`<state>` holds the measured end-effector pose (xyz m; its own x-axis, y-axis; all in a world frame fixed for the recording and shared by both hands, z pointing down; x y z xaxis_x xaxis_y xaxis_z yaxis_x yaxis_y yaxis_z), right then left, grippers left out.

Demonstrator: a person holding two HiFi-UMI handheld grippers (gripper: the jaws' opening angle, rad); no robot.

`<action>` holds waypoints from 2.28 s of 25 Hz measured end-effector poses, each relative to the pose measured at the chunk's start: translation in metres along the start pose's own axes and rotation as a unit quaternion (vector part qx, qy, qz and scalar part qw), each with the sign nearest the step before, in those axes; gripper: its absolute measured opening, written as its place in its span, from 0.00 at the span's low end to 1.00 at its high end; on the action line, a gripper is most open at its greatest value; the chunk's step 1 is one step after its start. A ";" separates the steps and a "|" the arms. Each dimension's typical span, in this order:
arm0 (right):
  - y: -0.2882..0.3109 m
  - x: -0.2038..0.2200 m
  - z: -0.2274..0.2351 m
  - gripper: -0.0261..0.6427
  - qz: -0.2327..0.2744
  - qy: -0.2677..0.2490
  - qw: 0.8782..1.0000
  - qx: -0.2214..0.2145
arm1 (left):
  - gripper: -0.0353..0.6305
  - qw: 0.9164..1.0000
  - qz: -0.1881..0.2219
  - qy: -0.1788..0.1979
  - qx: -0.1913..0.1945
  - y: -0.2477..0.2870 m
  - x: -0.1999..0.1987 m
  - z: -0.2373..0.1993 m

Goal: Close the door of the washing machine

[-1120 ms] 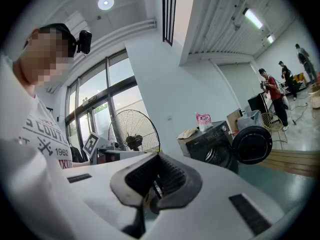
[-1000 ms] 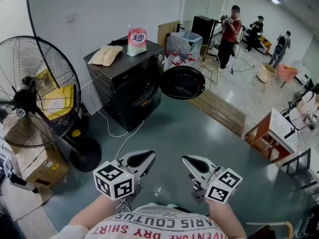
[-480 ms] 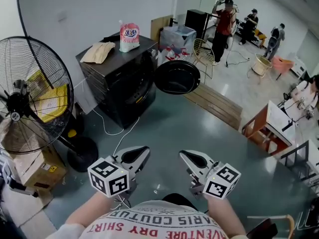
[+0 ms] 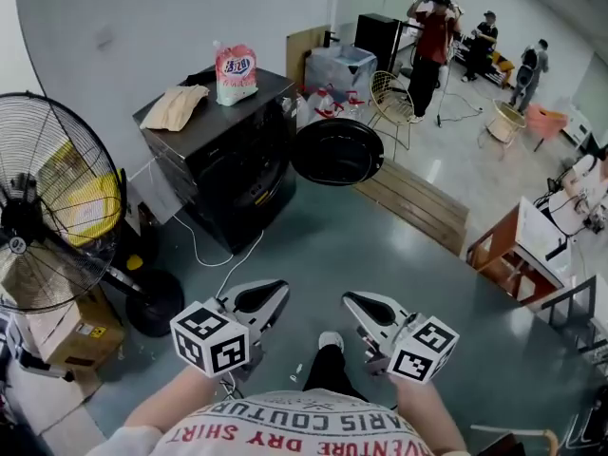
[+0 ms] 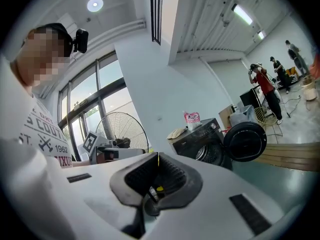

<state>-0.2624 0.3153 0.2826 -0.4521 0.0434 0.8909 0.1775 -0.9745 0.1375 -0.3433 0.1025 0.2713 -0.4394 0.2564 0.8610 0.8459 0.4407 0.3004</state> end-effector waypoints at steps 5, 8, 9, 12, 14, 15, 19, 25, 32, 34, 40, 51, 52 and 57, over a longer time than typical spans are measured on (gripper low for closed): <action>0.019 -0.025 0.075 0.07 -0.010 0.012 1.000 -0.014 | 0.10 1.000 -0.005 -0.012 -0.021 0.064 -0.023 -0.027; 0.030 -0.048 0.120 0.07 -0.017 0.016 0.999 -0.023 | 0.10 0.999 -0.007 -0.021 -0.028 0.107 -0.041 -0.042; 0.032 -0.055 0.135 0.07 -0.019 0.016 0.999 -0.027 | 0.10 0.999 -0.008 -0.022 -0.031 0.121 -0.048 -0.046; 0.036 -0.079 0.179 0.07 -0.015 0.022 0.999 -0.043 | 0.10 0.999 -0.007 -0.025 -0.036 0.164 -0.070 -0.057; 0.039 -0.095 0.205 0.07 -0.008 0.025 0.998 -0.054 | 0.10 0.999 -0.005 -0.025 -0.038 0.190 -0.084 -0.064; 0.041 -0.102 0.218 0.07 -0.011 0.023 0.998 -0.057 | 0.10 0.999 -0.004 -0.024 -0.039 0.201 -0.090 -0.068; 0.052 -0.118 0.257 0.07 -0.034 0.005 0.998 -0.057 | 0.10 0.999 0.005 -0.031 -0.044 0.236 -0.105 -0.085; 0.077 -0.130 0.300 0.07 -0.041 0.015 0.998 -0.054 | 0.10 0.998 -0.004 -0.040 -0.042 0.273 -0.117 -0.118; 0.126 -0.145 0.359 0.07 -0.051 0.028 0.998 -0.033 | 0.10 0.998 -0.015 -0.052 -0.036 0.318 -0.138 -0.184; 0.145 -0.151 0.383 0.07 -0.056 0.033 0.998 -0.023 | 0.10 0.997 -0.024 -0.059 -0.034 0.334 -0.145 -0.210; 0.207 -0.173 0.453 0.08 -0.072 0.040 0.997 0.006 | 0.10 0.996 -0.046 -0.067 -0.035 0.376 -0.170 -0.286; 0.262 -0.187 0.555 0.08 -0.118 0.037 0.990 0.071 | 0.10 0.992 -0.069 -0.086 -0.055 0.420 -0.191 -0.374; 0.264 -0.188 0.564 0.08 -0.124 0.033 0.989 0.075 | 0.10 0.992 -0.069 -0.087 -0.058 0.424 -0.191 -0.378; 0.274 -0.195 0.612 0.08 -0.169 0.006 0.983 0.076 | 0.10 0.988 -0.078 -0.101 -0.083 0.438 -0.189 -0.384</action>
<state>0.4089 0.1744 0.4112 -0.5184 0.3549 0.7780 0.1427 -0.8611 0.4879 0.2267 -0.0832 0.3976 -0.6050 0.3707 0.7047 0.7942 0.3447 0.5005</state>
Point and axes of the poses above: the fingertips, and each gripper's own axes: y forward along the fingers, z to its right, x out of its underside, the point moved 8 cm from there along -y, backward along the fingers, and after that the axes turned 2 degrees about -z, right-handed, at the moved point
